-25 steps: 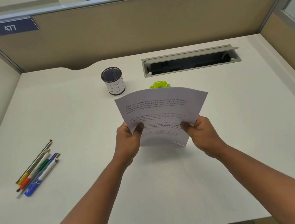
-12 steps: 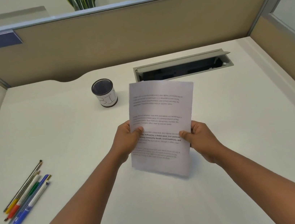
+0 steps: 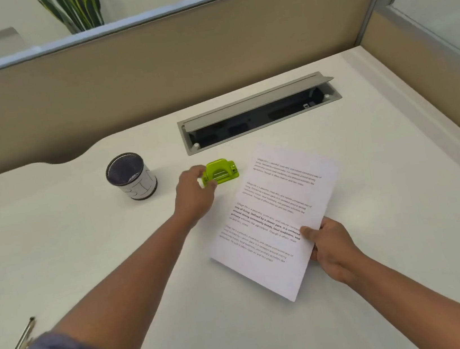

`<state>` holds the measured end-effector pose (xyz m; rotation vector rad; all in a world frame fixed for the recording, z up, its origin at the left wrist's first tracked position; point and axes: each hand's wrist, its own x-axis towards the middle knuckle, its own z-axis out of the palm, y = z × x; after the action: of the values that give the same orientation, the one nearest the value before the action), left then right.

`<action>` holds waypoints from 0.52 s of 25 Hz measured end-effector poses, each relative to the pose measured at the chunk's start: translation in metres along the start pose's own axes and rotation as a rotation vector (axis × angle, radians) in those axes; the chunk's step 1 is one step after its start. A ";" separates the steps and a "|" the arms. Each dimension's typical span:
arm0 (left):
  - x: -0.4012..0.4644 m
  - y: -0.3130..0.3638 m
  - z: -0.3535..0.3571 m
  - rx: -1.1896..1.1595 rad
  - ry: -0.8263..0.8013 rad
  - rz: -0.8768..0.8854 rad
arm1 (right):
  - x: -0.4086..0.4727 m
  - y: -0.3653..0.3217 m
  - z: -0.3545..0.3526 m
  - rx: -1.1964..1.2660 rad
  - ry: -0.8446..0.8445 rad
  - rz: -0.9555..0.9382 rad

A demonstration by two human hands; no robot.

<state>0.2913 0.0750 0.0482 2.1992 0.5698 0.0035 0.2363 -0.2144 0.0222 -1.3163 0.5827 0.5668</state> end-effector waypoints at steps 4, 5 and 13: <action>0.050 0.007 0.007 0.147 -0.149 -0.032 | 0.014 0.002 -0.001 -0.001 0.024 0.021; 0.059 0.008 0.009 0.139 -0.192 -0.040 | 0.017 0.002 -0.001 -0.005 0.025 0.022; 0.069 0.002 0.009 0.043 -0.165 -0.090 | 0.027 -0.007 -0.007 -0.084 -0.005 0.009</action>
<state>0.3555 0.0949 0.0314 2.1888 0.5791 -0.2378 0.2604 -0.2208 0.0076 -1.3916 0.5656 0.6076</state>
